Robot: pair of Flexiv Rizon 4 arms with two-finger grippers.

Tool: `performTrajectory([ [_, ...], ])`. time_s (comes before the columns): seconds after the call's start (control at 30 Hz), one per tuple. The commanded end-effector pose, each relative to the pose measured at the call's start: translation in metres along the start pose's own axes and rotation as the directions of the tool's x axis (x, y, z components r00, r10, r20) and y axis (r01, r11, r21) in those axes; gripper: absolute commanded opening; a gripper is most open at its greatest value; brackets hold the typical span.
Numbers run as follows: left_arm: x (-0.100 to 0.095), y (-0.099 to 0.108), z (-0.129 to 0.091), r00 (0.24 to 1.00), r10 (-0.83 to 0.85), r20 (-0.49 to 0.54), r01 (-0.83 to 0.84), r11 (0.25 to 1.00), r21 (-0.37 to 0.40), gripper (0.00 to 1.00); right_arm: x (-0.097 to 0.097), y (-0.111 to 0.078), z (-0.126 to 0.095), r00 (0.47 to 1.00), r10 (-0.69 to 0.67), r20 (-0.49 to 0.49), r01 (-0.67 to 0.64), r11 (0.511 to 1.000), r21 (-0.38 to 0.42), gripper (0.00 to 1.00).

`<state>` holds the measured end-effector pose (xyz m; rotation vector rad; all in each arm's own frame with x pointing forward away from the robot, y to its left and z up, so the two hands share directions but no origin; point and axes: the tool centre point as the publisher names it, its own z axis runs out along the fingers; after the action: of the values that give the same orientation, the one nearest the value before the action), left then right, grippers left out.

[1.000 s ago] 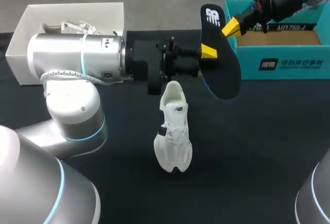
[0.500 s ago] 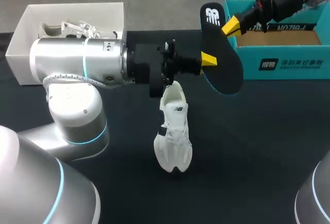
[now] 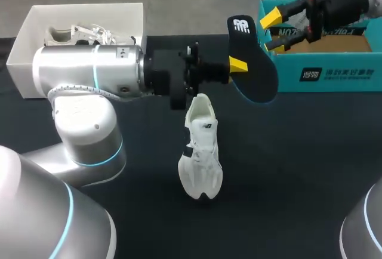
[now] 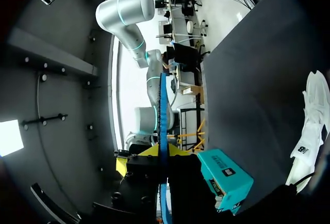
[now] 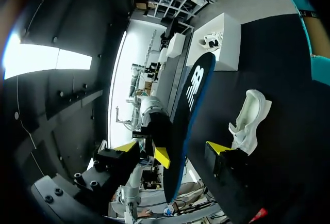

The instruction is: Take the shoe out of the shoebox, open the shoe tongue, remove and reinsert the insole, then place the shoe into the shoebox

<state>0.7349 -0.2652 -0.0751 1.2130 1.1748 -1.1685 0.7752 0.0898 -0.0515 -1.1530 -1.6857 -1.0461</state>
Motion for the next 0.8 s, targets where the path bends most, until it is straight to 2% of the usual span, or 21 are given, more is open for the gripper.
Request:
performTrajectory([
  [0.03, -0.001, 0.001, -0.006, 1.000, 0.003, 0.002, -0.003, 1.000, 0.001, 0.00, -0.002, -0.018, 0.001, 1.000, -0.002, -0.009, 0.001, 0.985, -0.173, 1.00],
  [0.1, -0.001, 0.001, -0.007, 1.000, 0.003, 0.004, -0.003, 1.000, -0.001, 0.00, -0.002, -0.020, 0.000, 1.000, -0.004, -0.017, 0.000, 0.979, -0.204, 1.00],
  [0.2, -0.002, 0.003, -0.008, 1.000, -0.002, 0.011, 0.002, 1.000, 0.002, 0.00, -0.001, -0.022, -0.005, 1.000, -0.017, -0.015, 0.011, 0.954, -0.299, 1.00],
  [0.33, -0.002, 0.003, -0.010, 1.000, -0.008, 0.012, 0.008, 1.000, 0.014, 0.00, 0.000, -0.023, -0.008, 0.999, -0.037, -0.007, 0.033, 0.941, -0.336, 1.00],
  [0.8, -0.011, -0.002, -0.025, 0.998, -0.052, 0.029, 0.049, 0.995, 0.089, 0.00, 0.002, -0.022, -0.010, 0.999, -0.034, -0.005, 0.031, 0.940, -0.340, 1.00],
])
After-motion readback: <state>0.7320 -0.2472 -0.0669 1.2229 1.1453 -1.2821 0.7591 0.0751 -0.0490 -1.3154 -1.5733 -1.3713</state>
